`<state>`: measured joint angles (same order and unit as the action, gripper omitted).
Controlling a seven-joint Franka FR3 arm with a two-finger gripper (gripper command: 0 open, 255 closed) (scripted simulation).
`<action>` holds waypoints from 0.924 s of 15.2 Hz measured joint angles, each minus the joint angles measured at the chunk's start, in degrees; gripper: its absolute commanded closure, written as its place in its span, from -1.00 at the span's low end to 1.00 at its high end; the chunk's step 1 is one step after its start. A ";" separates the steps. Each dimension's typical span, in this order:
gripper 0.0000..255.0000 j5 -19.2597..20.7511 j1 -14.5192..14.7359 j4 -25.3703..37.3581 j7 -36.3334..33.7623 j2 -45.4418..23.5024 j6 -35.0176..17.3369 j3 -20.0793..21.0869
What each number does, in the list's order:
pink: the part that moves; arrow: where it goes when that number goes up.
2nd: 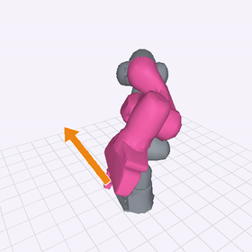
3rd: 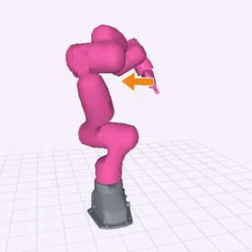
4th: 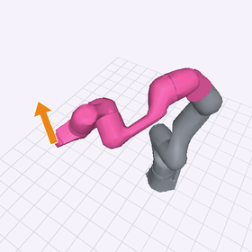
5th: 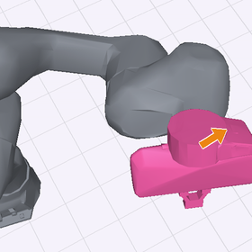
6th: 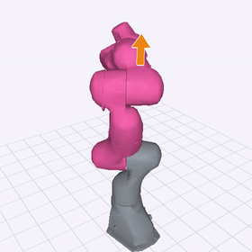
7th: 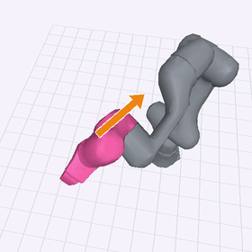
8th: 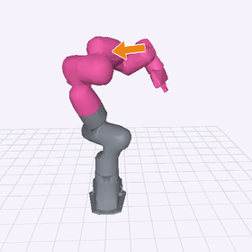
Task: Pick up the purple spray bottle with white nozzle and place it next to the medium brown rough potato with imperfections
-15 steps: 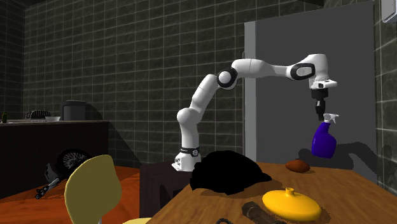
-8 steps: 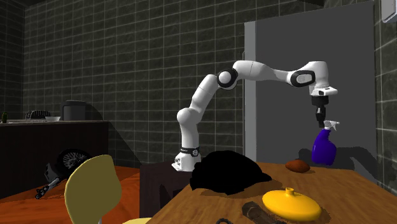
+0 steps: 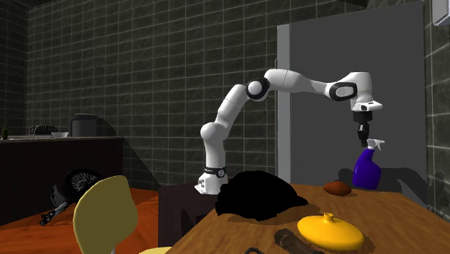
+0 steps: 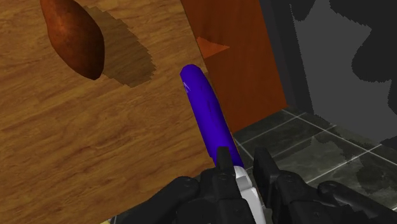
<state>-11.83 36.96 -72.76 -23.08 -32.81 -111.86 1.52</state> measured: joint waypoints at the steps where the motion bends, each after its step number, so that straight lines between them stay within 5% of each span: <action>1: -1.00 0.00 0.00 -0.01 0.00 0.00 -0.01 0.00; 7: -1.00 0.00 0.00 0.00 0.00 0.01 -0.01 0.00; 14: -1.00 0.16 -0.79 4.63 -0.32 1.45 6.10 -0.22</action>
<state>-11.67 36.17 -68.13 -23.40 -31.36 -105.75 1.31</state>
